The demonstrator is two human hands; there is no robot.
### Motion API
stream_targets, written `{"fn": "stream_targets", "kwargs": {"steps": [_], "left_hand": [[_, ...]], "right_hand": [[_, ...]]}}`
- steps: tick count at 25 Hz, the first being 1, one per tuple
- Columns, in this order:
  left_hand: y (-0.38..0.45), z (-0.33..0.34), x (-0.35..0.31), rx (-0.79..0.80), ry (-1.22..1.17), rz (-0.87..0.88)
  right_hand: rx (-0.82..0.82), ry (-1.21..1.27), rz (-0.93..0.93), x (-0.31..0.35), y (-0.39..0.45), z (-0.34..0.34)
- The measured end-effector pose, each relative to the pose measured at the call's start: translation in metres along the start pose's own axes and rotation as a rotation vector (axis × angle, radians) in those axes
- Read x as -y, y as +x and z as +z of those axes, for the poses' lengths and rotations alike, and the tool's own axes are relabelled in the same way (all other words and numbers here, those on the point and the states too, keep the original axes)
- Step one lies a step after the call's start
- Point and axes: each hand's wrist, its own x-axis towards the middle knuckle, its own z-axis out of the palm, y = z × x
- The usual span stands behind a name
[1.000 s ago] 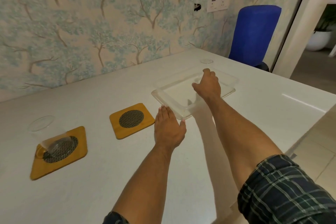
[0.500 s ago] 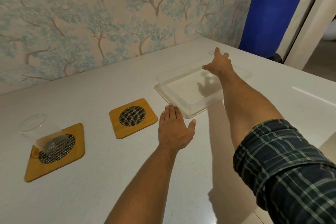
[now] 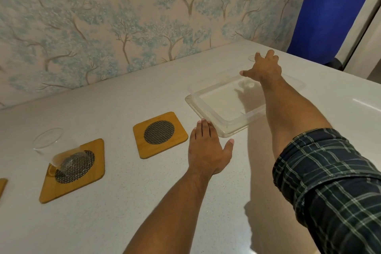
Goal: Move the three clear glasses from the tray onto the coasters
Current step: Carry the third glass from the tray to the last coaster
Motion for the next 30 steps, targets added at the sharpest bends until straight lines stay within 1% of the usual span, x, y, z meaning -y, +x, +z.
{"fn": "stream_targets", "kwargs": {"steps": [2,6,8,12,19,22,24,27,30], "left_hand": [[-0.001,-0.001,-0.001,0.005,-0.001,0.002],[-0.002,-0.004,-0.002,0.020,0.006,-0.010],[-0.002,-0.006,-0.002,0.032,0.008,-0.011],[-0.004,-0.008,-0.003,0.048,-0.012,-0.002],[-0.013,-0.014,-0.001,0.106,-0.036,0.041],[-0.019,-0.016,0.001,0.160,-0.023,0.073],[-0.024,-0.022,0.006,0.183,-0.053,0.099],[-0.036,-0.036,0.021,0.116,-0.146,0.124],[-0.058,-0.047,0.042,-0.012,-0.161,0.116]], "right_hand": [[0.000,0.079,0.017,0.003,0.000,0.000],[-0.041,0.346,0.036,0.008,-0.009,0.009],[-0.055,0.428,0.061,0.008,-0.017,0.014],[-0.055,0.481,0.072,0.003,-0.030,0.018],[-0.062,0.558,-0.005,0.000,-0.055,0.013],[-0.094,0.581,-0.042,0.004,-0.067,0.005],[-0.151,0.652,-0.068,0.009,-0.078,-0.002],[-0.271,0.784,-0.070,0.023,-0.101,-0.013],[-0.306,0.815,-0.105,0.043,-0.130,-0.020]]}}
